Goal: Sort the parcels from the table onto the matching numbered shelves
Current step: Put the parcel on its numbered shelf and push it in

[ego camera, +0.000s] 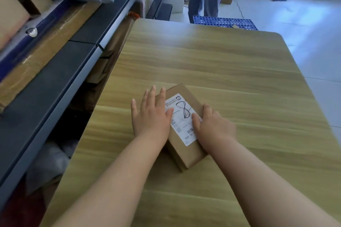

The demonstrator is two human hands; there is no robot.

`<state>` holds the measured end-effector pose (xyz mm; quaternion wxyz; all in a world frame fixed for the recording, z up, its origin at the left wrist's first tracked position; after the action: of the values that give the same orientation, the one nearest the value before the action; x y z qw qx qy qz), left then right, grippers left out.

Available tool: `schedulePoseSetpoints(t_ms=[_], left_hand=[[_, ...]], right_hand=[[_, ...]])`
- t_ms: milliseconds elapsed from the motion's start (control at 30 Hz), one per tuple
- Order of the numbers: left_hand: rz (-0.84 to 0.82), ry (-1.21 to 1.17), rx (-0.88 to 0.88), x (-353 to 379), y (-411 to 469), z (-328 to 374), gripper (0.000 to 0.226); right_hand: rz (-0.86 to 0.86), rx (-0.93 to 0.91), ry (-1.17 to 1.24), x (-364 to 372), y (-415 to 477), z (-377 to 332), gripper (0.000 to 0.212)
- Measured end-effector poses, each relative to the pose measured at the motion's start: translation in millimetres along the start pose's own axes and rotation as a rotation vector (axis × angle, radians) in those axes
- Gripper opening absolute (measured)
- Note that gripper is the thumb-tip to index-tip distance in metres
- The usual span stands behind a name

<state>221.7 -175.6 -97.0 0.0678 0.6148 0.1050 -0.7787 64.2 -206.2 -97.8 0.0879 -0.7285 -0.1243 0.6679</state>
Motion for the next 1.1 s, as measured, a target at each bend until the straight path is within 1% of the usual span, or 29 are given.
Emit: schedulePoseSetpoints(t_ms=[133,267,333,367,400,467,500,567,633,700,767,833,967,1033,1100], left_hand=[[0.029,-0.311,-0.094,18.0,-69.4,3.5,0.069],[0.010,-0.731,-0.284,36.7,-112.7,-12.0,0.075],[-0.013,-0.907,-0.328,45.4,-124.2,-21.8,0.065],[-0.027,-0.961,-0.334,47.8,-130.3,-24.6,0.057],[-0.041,-1.003,-0.327,49.6,-136.2,-25.7,0.052],[-0.064,-1.071,-0.284,48.9,-147.7,-22.1,0.047],[-0.075,-1.098,-0.268,46.7,-153.6,-18.6,0.052],[-0.075,-1.140,-0.282,44.2,-163.8,-15.9,0.069],[-0.040,-1.154,-0.325,36.3,-174.9,-17.7,0.090],[0.000,-1.148,-0.343,22.8,-188.1,-18.0,0.098],[0.067,-1.144,-0.353,6.0,-205.1,-15.0,0.097],[0.148,-1.158,-0.349,-9.9,-226.9,-9.1,0.094],[0.281,-1.206,-0.387,-38.4,-280.4,-1.4,0.096],[0.341,-1.227,-0.409,-54.3,-310.3,-2.7,0.093],[0.418,-1.237,-0.436,-70.5,-345.6,-7.5,0.088]], right_hand=[[-0.036,0.042,0.012,13.1,-34.8,2.2,0.057],[-0.053,0.044,0.055,19.2,-63.4,6.8,0.052],[-0.045,0.045,0.089,23.9,-74.6,13.3,0.052],[-0.050,0.043,0.140,26.6,-80.0,16.8,0.053],[-0.069,0.051,0.255,30.9,-84.5,20.8,0.052],[-0.149,0.088,0.631,42.0,-93.1,26.6,0.050],[-0.175,0.094,0.786,46.2,-97.3,27.3,0.050],[-0.201,0.069,0.917,50.9,-105.8,24.5,0.050],[-0.215,0.026,0.959,51.8,-115.3,20.6,0.050],[-0.223,-0.041,1.000,45.3,-127.0,17.3,0.045],[-0.230,-0.120,1.024,33.4,-141.6,16.0,0.038],[-0.237,-0.195,1.030,20.1,-158.2,16.5,0.037],[-0.273,-0.337,0.986,-9.5,-198.8,12.1,0.045],[-0.282,-0.418,0.951,-22.7,-222.2,4.7,0.049],[-0.325,-0.506,0.913,-32.6,-251.6,-7.9,0.048]])
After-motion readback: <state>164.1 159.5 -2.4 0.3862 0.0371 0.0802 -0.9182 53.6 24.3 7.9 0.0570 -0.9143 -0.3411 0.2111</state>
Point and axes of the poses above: each hand's wrist, its own y-axis towards the middle knuckle, its own x-axis out of the palm, z = x × y, the point moved 6 cm from there along y, towards the middle knuckle, and after that the axes turned 5 degrees about x, right-handed, at the moved point
